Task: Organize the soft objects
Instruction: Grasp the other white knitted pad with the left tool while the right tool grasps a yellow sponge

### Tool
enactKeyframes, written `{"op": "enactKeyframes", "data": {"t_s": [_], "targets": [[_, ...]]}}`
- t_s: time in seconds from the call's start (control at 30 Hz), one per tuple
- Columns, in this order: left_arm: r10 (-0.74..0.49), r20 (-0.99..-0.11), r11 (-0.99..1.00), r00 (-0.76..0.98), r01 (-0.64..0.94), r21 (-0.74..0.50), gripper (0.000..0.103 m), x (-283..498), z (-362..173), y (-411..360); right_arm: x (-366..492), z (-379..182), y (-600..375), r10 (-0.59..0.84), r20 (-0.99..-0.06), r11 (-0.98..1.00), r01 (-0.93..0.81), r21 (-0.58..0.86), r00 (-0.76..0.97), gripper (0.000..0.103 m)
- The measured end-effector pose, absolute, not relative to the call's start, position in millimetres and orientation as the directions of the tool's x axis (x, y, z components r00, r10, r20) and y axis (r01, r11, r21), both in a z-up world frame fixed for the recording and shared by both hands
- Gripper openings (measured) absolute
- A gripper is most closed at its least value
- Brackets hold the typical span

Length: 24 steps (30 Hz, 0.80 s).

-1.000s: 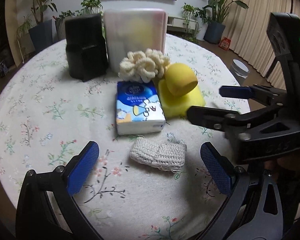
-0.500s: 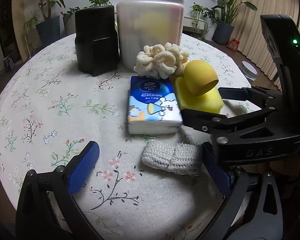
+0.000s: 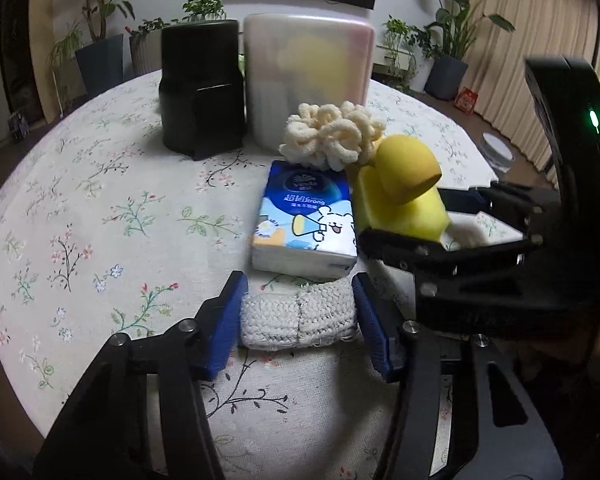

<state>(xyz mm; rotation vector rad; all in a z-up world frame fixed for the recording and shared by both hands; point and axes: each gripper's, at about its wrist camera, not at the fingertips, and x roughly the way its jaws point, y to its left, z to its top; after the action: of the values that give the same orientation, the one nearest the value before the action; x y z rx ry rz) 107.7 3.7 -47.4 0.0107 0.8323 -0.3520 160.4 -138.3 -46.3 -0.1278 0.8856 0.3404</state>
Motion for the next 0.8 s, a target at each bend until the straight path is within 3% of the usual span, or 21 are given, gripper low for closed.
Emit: {"op": "enactKeyframes", "data": {"t_s": [0.33, 0.63, 0.8], "targets": [[-0.302, -0.724, 0.945, 0.621, 0.298, -0.138, 0.051, 104, -47, 12, 149, -42, -147, 0.244, -0.778, 0.944, -0.325, 0.054, 0.579, 0.062], [-0.304, -0.719, 0.946, 0.625, 0.289, -0.149, 0.051, 102, -44, 19, 134, -29, -153, 0.264, -0.820, 0.944, -0.311, 0.112, 0.508, 0.060], [-0.304, -0.717, 0.946, 0.627, 0.288, -0.149, 0.051, 100, -43, 20, 131, -17, -145, 0.204, -0.854, 0.940, -0.338, 0.035, 0.479, 0.060]]}}
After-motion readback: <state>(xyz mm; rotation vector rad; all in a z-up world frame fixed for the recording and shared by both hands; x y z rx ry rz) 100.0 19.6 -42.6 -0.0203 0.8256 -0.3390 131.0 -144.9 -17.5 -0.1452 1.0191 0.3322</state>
